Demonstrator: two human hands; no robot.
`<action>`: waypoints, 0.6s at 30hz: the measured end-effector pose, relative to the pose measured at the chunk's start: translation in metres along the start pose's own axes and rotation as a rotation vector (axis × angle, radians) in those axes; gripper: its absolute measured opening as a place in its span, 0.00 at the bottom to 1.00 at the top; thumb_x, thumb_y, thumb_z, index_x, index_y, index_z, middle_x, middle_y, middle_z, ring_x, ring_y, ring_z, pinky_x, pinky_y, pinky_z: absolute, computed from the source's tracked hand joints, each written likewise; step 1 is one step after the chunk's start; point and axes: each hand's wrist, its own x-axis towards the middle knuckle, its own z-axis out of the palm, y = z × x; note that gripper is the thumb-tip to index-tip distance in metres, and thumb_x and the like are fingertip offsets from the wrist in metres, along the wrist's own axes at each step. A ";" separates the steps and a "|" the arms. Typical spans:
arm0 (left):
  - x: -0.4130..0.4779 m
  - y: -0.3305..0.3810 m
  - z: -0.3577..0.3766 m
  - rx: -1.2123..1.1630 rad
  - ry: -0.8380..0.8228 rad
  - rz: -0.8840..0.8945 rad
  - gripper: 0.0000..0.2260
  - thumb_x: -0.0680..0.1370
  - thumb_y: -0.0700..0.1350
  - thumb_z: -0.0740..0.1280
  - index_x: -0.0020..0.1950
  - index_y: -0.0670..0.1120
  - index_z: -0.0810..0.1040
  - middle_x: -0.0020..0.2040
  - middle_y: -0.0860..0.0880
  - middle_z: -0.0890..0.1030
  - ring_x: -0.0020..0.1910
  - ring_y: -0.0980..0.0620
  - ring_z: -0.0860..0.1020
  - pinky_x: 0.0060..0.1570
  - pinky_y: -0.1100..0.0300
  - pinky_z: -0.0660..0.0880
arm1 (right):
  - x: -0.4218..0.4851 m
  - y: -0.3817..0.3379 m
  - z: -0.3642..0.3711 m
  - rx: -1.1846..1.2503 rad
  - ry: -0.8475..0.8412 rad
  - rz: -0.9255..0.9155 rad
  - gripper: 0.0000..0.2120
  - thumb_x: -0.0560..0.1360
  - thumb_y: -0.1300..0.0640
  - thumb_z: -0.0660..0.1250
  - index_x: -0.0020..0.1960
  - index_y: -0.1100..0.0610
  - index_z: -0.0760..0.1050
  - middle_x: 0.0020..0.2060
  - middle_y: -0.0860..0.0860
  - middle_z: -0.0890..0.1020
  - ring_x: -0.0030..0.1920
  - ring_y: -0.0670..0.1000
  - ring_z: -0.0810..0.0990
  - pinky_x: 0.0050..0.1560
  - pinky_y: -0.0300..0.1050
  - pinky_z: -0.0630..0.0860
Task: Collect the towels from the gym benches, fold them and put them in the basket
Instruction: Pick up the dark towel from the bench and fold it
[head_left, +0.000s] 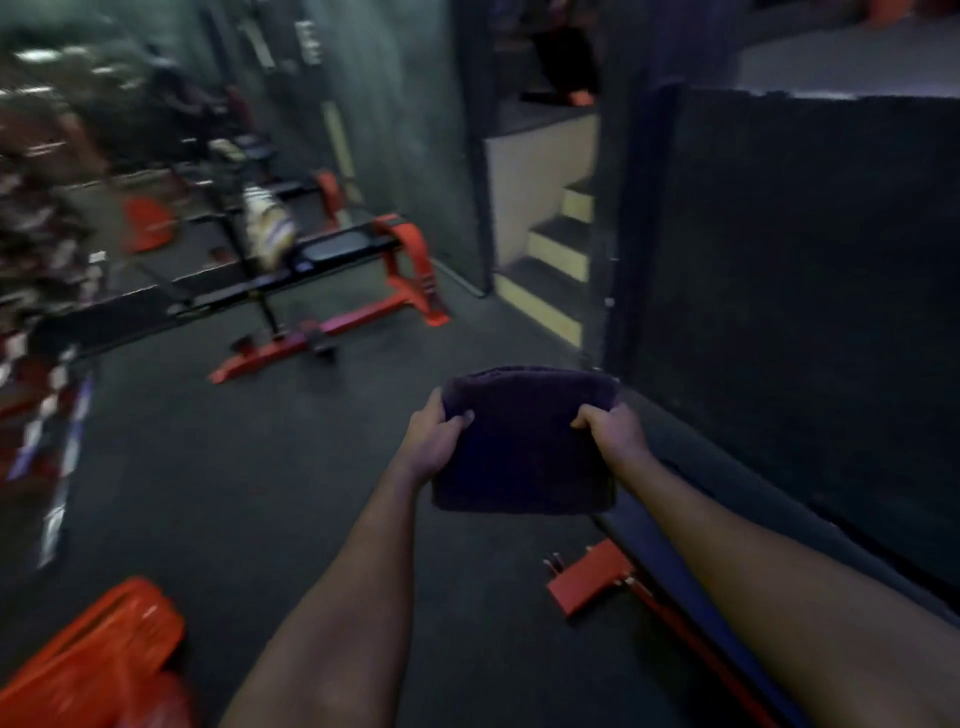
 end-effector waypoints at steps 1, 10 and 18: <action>-0.018 -0.019 -0.036 0.006 0.068 -0.017 0.13 0.76 0.49 0.66 0.61 0.53 0.74 0.57 0.48 0.81 0.56 0.48 0.79 0.59 0.48 0.76 | -0.010 -0.008 0.038 -0.019 -0.069 -0.013 0.19 0.59 0.52 0.71 0.43 0.64 0.78 0.40 0.57 0.81 0.38 0.55 0.78 0.33 0.45 0.71; -0.238 -0.190 -0.336 0.104 0.588 -0.239 0.15 0.80 0.48 0.66 0.64 0.42 0.71 0.59 0.42 0.81 0.58 0.44 0.78 0.56 0.54 0.73 | -0.182 -0.044 0.399 -0.144 -0.541 -0.211 0.08 0.64 0.58 0.70 0.43 0.58 0.79 0.43 0.55 0.83 0.45 0.57 0.81 0.48 0.53 0.79; -0.402 -0.309 -0.496 0.053 0.841 -0.468 0.13 0.80 0.49 0.65 0.58 0.42 0.70 0.56 0.40 0.81 0.56 0.42 0.79 0.49 0.58 0.71 | -0.340 -0.033 0.626 -0.218 -0.815 -0.219 0.06 0.67 0.62 0.69 0.38 0.53 0.77 0.46 0.57 0.83 0.47 0.58 0.81 0.49 0.52 0.79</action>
